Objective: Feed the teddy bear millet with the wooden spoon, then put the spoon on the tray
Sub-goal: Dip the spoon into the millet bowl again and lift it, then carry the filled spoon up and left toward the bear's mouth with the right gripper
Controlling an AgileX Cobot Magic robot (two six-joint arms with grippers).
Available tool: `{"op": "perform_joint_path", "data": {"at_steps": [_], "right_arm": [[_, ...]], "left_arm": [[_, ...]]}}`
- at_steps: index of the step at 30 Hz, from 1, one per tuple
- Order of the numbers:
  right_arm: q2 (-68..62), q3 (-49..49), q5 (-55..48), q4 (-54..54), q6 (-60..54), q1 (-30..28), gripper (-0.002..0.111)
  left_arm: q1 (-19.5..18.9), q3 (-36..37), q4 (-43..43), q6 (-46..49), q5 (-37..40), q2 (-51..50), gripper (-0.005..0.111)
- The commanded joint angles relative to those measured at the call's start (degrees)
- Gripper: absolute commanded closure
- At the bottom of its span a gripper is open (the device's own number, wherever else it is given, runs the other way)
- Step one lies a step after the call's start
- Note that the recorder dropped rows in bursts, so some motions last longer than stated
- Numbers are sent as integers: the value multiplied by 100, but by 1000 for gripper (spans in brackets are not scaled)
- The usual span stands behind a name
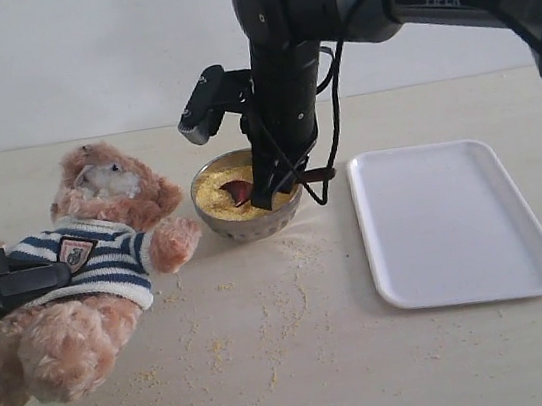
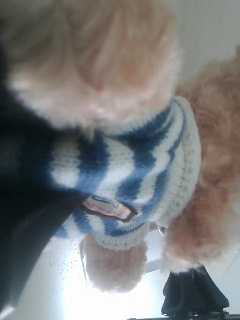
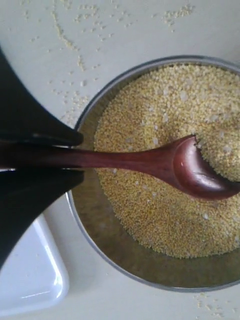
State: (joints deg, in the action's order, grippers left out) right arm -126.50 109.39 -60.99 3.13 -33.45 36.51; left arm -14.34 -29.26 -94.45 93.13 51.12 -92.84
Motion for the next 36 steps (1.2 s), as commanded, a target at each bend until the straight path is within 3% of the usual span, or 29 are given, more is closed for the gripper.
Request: {"op": "perform_joint_path", "data": {"at_steps": [1, 8, 23, 30, 36], "right_arm": [[219, 26, -169, -94, 61, -111, 109], [259, 26, -443, -420, 61, -399, 109], [298, 118, -656, -998, -287, -460, 109], [362, 118, -897, -2843, -746, -1189, 109], [389, 118, -897, -2858, -889, -1267, 109]], "left_arm": [[24, 2, -86, 36, 88, 50, 102], [24, 2, -86, 36, 88, 50, 102], [24, 2, -77, 36, 88, 50, 102], [24, 2, -29, -20, 88, 50, 102], [24, 2, 133, -314, 131, 50, 102]]}}
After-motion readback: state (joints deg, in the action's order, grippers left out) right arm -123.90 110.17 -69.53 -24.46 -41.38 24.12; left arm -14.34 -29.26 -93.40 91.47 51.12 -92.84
